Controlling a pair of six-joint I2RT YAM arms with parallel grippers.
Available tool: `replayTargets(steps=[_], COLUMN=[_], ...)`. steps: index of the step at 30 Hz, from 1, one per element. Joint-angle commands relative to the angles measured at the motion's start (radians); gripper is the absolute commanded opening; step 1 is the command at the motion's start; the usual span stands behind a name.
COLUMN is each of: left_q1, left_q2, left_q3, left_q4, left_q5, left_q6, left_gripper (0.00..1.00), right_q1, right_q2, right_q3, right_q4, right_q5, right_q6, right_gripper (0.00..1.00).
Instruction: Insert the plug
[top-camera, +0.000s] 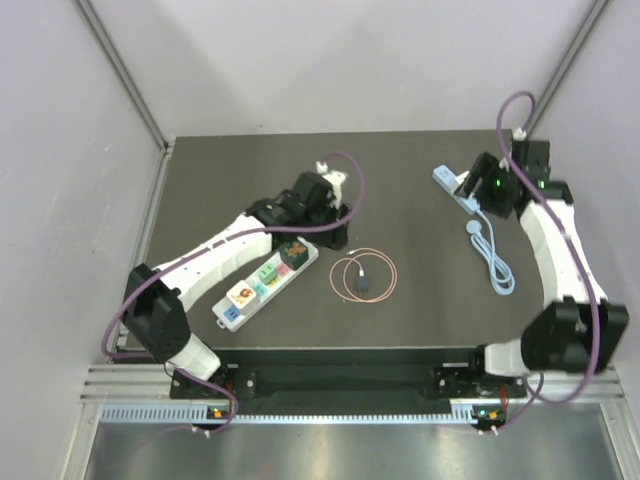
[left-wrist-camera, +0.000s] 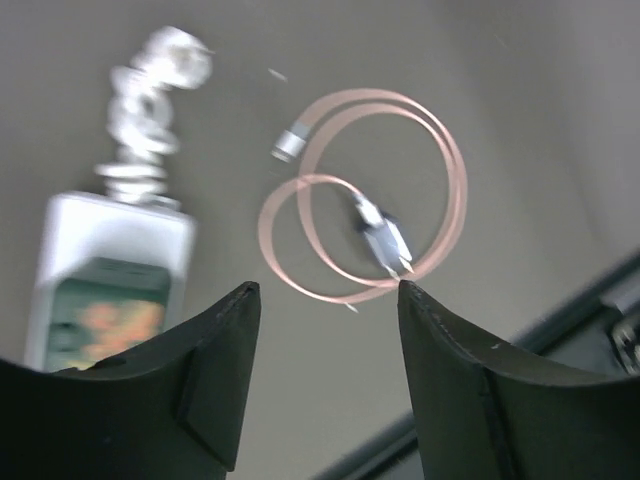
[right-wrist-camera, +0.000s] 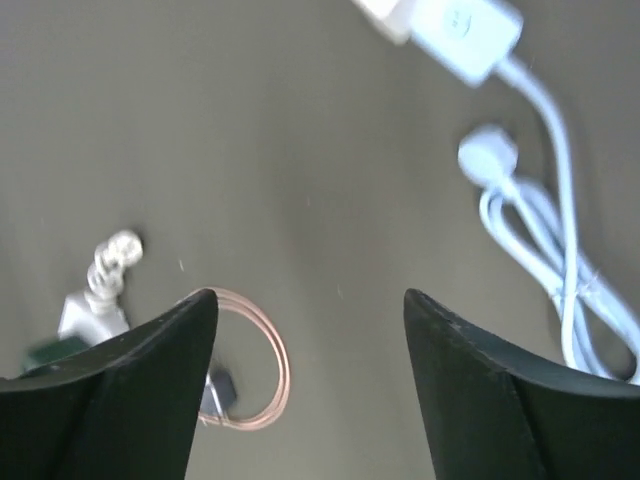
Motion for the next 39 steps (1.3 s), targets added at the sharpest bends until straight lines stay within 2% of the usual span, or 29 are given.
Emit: replayTargets(steps=[1,2,3,4,6,11,21,39], left_q1=[-0.056,-0.061,-0.076,-0.082,-0.096,-0.116,-0.162,-0.239], left_q2=[0.006,0.009,0.015,0.019,0.047,0.114,0.225,0.358], left_q3=[0.013,-0.01,-0.021,-0.03,-0.05,-0.073,-0.099,-0.077], left_q4=[-0.021,0.005,0.022,0.03,0.051,0.103,0.18,0.2], left_q5=[0.044,0.047,0.044,0.038,0.034,0.034,0.063,-0.103], left_q6=[-0.063,-0.103,-0.132,-0.132,-0.167,-0.236,-0.286,-0.266], left_gripper=[0.61,0.61,0.61,0.62,0.67,0.7,0.62,0.54], right_q1=[0.009,0.011,0.011,0.011,0.009,0.011,0.011,0.011], right_q2=[-0.161,-0.195,-0.244,-0.266,-0.303,-0.384,-0.413,-0.401], right_q3=[-0.2,-0.238,-0.285,-0.301,-0.339,-0.388,-0.404,-0.442], right_q4=[0.118,0.127,0.121,0.121,0.115,0.121,0.144,0.192], right_q5=[-0.103,-0.112,-0.103,-0.097,-0.095,-0.143,-0.207,-0.226], right_q6=[0.045,0.048,0.053,0.053,0.059,0.093,0.094,0.107], right_gripper=[0.76,0.81,0.9,0.91,0.99,1.0,1.0,1.0])
